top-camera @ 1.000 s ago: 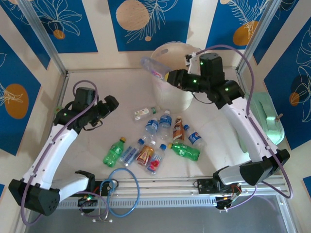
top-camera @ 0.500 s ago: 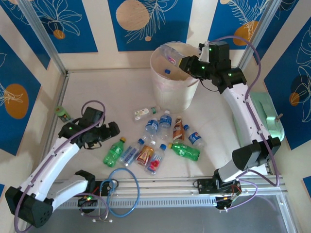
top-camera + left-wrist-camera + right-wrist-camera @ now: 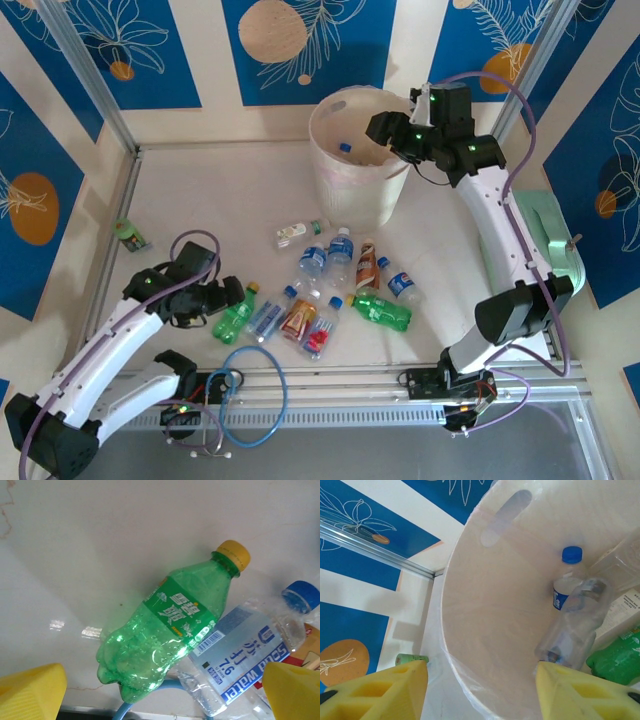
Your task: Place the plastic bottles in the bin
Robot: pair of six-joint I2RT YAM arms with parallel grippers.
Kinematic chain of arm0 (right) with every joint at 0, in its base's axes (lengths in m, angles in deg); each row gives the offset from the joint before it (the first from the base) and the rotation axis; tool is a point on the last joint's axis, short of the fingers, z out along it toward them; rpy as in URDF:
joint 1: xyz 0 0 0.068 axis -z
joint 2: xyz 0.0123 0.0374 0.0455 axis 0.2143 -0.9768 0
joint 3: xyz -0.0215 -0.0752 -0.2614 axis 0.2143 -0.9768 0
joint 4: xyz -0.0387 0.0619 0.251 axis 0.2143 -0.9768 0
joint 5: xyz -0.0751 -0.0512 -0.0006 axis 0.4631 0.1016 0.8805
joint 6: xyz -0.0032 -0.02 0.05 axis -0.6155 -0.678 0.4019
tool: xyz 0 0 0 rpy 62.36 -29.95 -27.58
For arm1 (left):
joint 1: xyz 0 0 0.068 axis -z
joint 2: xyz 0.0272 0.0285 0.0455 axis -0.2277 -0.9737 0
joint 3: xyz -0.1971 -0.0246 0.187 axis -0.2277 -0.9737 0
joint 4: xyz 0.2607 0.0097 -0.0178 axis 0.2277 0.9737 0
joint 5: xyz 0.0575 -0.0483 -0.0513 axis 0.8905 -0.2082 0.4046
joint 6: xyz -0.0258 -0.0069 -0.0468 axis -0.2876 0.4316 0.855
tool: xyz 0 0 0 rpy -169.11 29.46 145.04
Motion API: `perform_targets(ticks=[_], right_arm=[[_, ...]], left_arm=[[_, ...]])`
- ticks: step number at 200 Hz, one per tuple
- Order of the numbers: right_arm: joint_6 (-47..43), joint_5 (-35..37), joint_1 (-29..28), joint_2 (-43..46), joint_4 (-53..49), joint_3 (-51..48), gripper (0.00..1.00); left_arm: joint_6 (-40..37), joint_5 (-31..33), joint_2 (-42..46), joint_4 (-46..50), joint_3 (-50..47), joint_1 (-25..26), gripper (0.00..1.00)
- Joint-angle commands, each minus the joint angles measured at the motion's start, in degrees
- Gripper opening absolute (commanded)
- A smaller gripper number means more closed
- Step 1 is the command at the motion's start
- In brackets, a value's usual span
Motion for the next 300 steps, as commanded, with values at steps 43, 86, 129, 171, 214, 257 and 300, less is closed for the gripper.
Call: perform_targets(ticks=[43, 86, 129, 171, 214, 257, 300], right_arm=[[-1.5, -1.9, -2.7, 12.2, 0.0, -6.4, 0.59], [-0.4, -0.8, -6.5, 19.2, 1.0, -14.0, 0.6], [1.7, -0.3, -8.7, 24.2, 1.5, -21.4, 0.6], [3.2, 0.8, -10.5, 27.7, 0.9, -26.5, 0.6], [3.7, 1.0, -10.7, 28.8, 0.8, -27.4, 0.61], [3.8, 1.0, -10.9, 28.7, 0.6, -27.5, 0.63], [4.7, 1.2, -11.0, 29.5, 1.4, -28.9, 0.63]], left_arm=[[1.3, 0.2, -1.1, 1.8, -2.5, 3.2, 1.0], [1.5, -0.9, -3.4, -1.1, -5.1, 5.7, 1.0], [-1.0, 0.7, -11.4, -6.8, -5.4, 5.9, 0.96], [-4.5, 3.1, -17.6, -10.0, -4.9, 5.8, 0.92], [-5.2, 2.1, -23.0, -13.8, -5.9, 5.7, 0.89], [-6.6, -0.3, -27.1, -17.2, -5.9, 5.7, 0.75], [-7.4, 0.5, -26.2, -15.6, -4.3, 5.7, 0.55]])
